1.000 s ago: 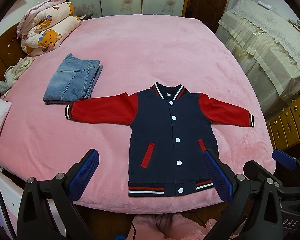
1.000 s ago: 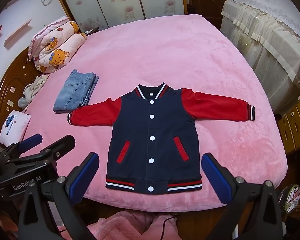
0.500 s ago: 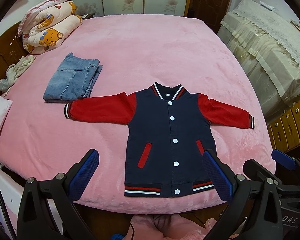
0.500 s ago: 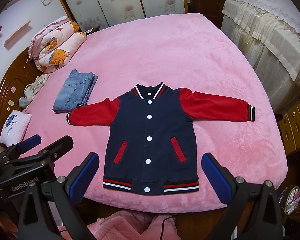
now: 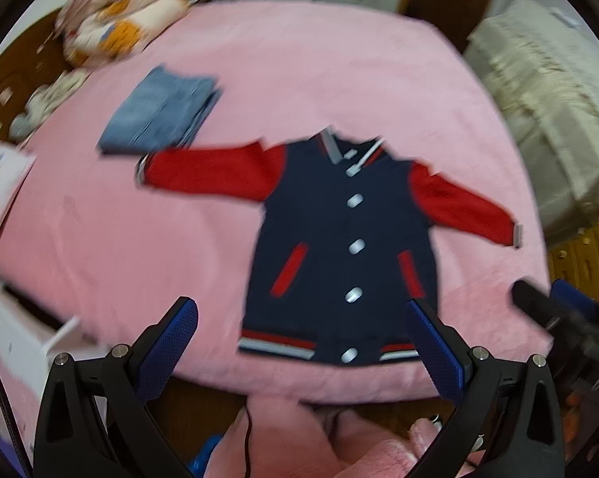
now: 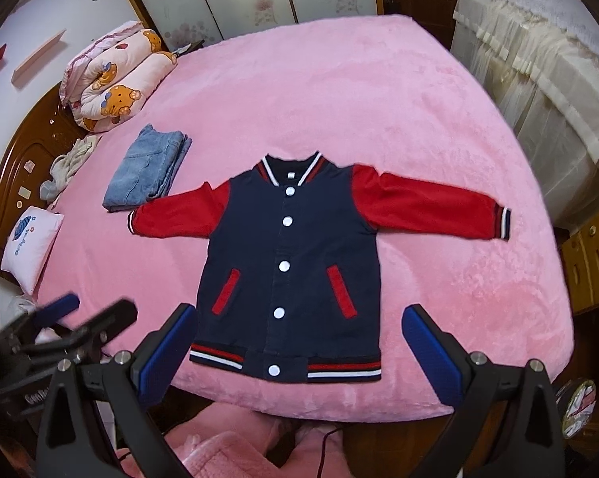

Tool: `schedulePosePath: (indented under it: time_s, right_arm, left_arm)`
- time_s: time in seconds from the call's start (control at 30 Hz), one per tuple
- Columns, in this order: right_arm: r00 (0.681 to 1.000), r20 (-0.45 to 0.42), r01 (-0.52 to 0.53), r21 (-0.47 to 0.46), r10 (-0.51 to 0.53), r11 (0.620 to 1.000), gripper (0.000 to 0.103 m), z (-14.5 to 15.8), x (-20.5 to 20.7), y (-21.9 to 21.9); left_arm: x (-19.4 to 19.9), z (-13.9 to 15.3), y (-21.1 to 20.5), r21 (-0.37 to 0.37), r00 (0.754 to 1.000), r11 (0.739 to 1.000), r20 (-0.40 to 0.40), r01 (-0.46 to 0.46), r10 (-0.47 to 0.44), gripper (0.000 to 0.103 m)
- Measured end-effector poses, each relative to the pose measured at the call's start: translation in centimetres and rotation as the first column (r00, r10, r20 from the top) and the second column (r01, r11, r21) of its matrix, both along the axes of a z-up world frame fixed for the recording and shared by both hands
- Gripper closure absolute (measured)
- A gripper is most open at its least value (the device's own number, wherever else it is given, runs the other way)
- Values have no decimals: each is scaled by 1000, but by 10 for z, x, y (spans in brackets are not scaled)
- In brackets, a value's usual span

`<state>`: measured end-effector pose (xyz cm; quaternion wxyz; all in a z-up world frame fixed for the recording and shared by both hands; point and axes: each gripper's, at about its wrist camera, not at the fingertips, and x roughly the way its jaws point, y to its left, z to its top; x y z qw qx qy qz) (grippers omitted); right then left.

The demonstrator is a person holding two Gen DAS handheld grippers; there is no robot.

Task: Fold large clothes
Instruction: 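Reach the left tool to the striped cuff of a red sleeve and grasp it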

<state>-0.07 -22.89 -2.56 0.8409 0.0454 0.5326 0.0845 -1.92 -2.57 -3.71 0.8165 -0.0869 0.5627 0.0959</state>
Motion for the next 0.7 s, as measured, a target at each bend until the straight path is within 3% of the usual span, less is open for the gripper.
schedulePosePath:
  time_s: [0.1,0.2,0.33,0.5,0.6,0.7]
  right_arm:
    - [999,-32,-12,28,13,1000,8,-9,4,5]
    - [997,-50,-57,27,58,998,8,-22,7,21]
    - [989,-68,-132,-18,130,991,8,-44,6,46]
    - [978,-112,-183,-75,174,980,10,-74,11,82]
    - [981,-99,-182,-150,168,972,10,-90,17,106]
    - [979,-107,-193,-207,174,959,10,-110,21,135]
  left_arm:
    - [-15,-16,25,-29,991,994,-80,-109,106,1]
    - [-36,-34,55,-82,962,968,-157,-237,222,1]
    - [-71,-63,91,-185,908,901,-236,-392,346,1]
    - [-97,-104,127,-287,855,820,-328,-496,402,1]
    - [-96,-133,172,-344,850,786,-325,-514,414,3]
    - [-73,-152,205,-391,869,780,-293,-489,398,3]
